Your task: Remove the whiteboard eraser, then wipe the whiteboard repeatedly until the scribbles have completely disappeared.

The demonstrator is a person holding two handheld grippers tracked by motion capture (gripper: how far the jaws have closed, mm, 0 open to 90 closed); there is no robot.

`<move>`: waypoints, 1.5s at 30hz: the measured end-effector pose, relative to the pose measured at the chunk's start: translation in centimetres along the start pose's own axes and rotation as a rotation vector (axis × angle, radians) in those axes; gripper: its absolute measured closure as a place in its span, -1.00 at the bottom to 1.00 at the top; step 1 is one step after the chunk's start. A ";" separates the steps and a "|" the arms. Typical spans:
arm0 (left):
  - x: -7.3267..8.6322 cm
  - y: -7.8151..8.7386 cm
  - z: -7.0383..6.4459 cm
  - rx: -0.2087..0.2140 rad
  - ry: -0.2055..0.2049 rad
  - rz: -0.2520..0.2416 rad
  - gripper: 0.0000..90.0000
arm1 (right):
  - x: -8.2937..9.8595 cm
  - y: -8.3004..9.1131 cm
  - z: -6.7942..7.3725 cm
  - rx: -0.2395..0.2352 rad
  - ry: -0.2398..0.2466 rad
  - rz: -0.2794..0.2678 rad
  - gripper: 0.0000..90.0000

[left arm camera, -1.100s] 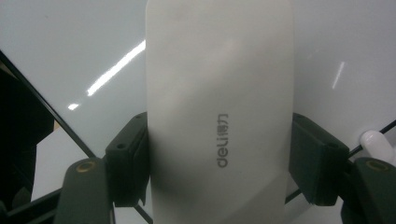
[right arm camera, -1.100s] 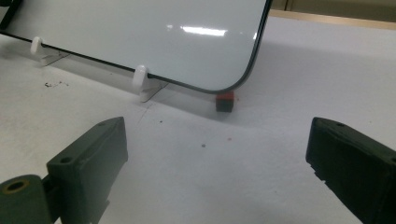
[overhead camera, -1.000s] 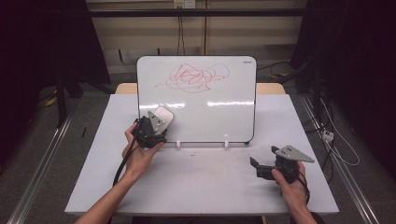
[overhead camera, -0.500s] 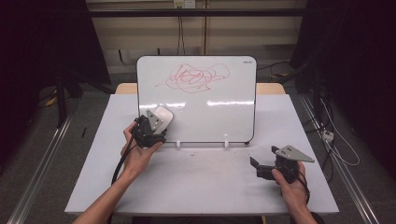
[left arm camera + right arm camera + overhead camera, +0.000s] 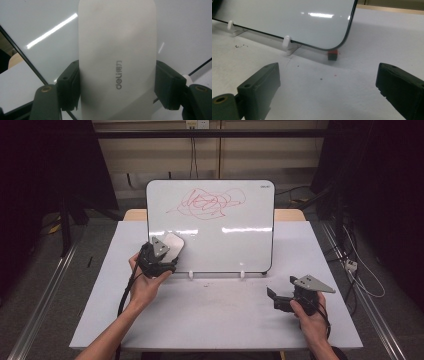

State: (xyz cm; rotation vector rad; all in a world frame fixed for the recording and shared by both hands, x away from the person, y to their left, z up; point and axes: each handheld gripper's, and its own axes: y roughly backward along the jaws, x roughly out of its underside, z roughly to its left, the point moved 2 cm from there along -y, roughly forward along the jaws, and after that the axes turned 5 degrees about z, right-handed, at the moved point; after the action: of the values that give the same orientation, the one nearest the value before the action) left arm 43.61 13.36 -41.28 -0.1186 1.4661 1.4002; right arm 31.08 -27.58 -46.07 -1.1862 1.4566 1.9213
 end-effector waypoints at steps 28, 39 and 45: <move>-0.4 3.3 1.1 0.020 0.087 -0.140 -0.31 | 0.1 0.3 0.0 -0.009 0.003 -0.007 -0.87; -0.8 4.3 1.7 0.031 0.102 -0.177 -0.31 | 0.1 0.2 -0.1 -0.008 0.005 -0.009 -0.87; -1.2 4.9 2.0 0.055 0.118 -0.203 -0.31 | 0.0 0.0 0.0 -0.005 -0.002 -0.003 -0.87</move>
State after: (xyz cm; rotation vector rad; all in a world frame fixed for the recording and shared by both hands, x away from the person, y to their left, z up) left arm 41.98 15.73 -36.75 -0.3105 1.5425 1.2046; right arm 31.07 -27.55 -46.07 -1.1872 1.4490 1.9248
